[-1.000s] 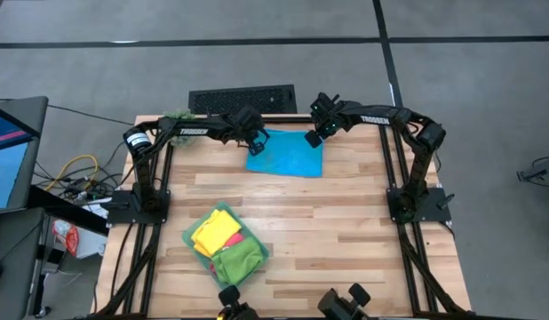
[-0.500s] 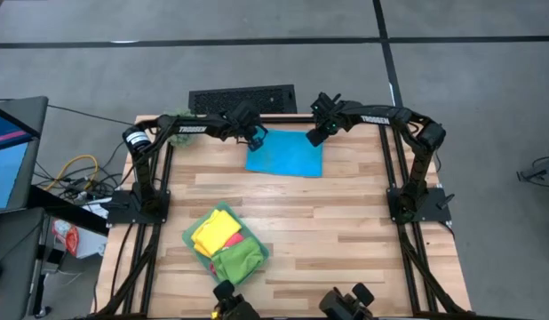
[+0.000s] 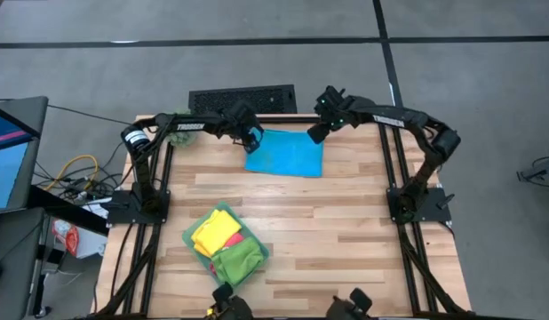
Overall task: Fold microfiber towels
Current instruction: Fold the blue towel
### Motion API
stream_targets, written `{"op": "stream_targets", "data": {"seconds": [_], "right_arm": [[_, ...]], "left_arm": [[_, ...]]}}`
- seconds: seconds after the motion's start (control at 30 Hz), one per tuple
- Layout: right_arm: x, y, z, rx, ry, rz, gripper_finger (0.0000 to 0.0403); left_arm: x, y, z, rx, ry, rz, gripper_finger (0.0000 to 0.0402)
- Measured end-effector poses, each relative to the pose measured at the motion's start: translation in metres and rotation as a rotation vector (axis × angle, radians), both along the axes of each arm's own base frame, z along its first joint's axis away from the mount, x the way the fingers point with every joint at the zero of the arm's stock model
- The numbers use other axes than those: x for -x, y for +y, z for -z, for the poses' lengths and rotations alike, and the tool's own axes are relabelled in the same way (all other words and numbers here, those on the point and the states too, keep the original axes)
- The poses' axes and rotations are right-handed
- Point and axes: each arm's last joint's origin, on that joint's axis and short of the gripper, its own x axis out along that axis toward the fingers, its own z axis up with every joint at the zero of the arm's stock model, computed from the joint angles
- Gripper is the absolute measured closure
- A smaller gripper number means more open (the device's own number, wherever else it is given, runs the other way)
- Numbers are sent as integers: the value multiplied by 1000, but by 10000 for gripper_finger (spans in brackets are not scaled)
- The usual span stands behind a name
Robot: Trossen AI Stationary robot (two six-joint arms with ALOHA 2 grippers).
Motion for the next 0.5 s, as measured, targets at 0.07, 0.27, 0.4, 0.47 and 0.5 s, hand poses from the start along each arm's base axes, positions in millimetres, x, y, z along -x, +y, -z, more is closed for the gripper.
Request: {"op": "stream_targets", "data": {"seconds": [0.07, 0.27, 0.4, 0.47, 0.5], "right_arm": [[0, 10, -7, -14, -61, -90, 209], [11, 64, 2, -33, -172, -349, 215], [14, 102, 18, 43, -270, -454, 217], [13, 116, 28, 81, -301, -451, 219], [13, 122, 33, 100, -298, -436, 221]], "left_arm": [[0, -4, -8, 60, -58, 68, 206], [5, -31, -48, 207, -222, 415, 219], [7, -56, -55, 174, -206, 579, 230], [6, -69, -44, 165, -201, 617, 234], [5, -74, -36, 154, -190, 617, 236]]}}
